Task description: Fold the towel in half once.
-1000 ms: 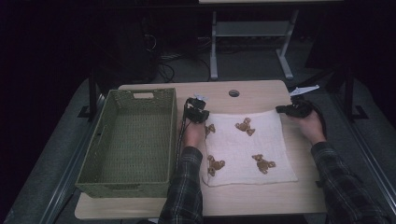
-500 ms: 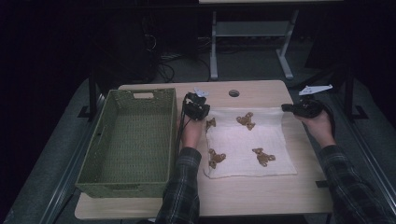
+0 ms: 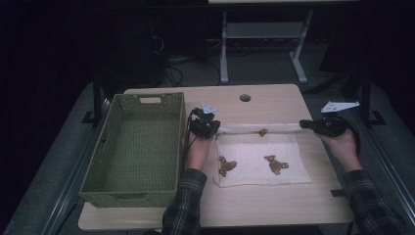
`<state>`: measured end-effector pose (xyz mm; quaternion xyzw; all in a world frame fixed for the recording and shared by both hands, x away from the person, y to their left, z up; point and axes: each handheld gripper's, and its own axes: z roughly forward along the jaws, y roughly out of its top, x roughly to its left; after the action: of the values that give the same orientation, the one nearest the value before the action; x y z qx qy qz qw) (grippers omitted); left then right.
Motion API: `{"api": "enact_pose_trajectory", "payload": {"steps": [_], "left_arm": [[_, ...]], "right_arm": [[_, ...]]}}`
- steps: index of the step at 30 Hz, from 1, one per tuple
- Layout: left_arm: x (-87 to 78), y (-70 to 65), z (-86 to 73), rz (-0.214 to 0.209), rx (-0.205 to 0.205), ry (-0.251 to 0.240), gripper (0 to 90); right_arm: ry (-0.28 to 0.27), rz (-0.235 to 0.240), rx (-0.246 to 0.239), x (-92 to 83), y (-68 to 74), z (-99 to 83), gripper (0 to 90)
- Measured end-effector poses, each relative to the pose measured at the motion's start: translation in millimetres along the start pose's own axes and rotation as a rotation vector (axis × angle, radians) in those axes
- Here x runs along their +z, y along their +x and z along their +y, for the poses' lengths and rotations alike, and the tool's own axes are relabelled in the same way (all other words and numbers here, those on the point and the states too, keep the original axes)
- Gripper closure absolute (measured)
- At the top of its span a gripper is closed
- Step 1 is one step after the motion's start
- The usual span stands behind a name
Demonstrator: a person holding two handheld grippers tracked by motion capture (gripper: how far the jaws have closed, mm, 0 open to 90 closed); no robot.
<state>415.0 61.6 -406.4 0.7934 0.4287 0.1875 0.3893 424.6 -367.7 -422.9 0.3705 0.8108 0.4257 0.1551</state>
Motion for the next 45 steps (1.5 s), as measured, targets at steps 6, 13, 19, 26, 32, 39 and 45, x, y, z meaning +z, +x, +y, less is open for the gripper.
{"api": "enact_pose_trajectory", "payload": {"steps": [6,13,19,26,32,39,45], "left_arm": [[-14.3,-11.5,-10.7,0.014,-0.009,-0.009,87.4],[-26.7,-26.7,-25.9,0.021,0.011,0.003,87.4],[-35.8,-41.6,-39.9,0.031,0.051,0.017,87.4],[-46.0,-52.9,-53.5,0.034,0.084,0.032,87.5],[-53.5,-60.7,-65.4,0.037,0.112,0.045,87.6],[-55.5,-71.0,-78.7,-0.003,0.124,0.069,87.6],[-61.9,-73.8,-88.3,-0.023,0.121,0.076,87.6]], "right_arm": [[-0.004,0.007,-0.006,-7.7,12.6,-7.4,88.4],[-0.004,0.014,-0.033,-22.7,28.3,-16.5,88.3],[0.007,0.027,-0.044,-36.7,42.7,-30.7,88.3],[0.016,0.064,-0.035,-49.1,55.8,-46.4,88.3],[0.039,0.082,-0.048,-51.5,68.0,-57.0,88.2],[0.051,0.091,-0.051,-58.3,74.9,-69.8,88.2],[0.063,0.110,-0.041,-63.4,81.4,-79.2,88.2]]}}
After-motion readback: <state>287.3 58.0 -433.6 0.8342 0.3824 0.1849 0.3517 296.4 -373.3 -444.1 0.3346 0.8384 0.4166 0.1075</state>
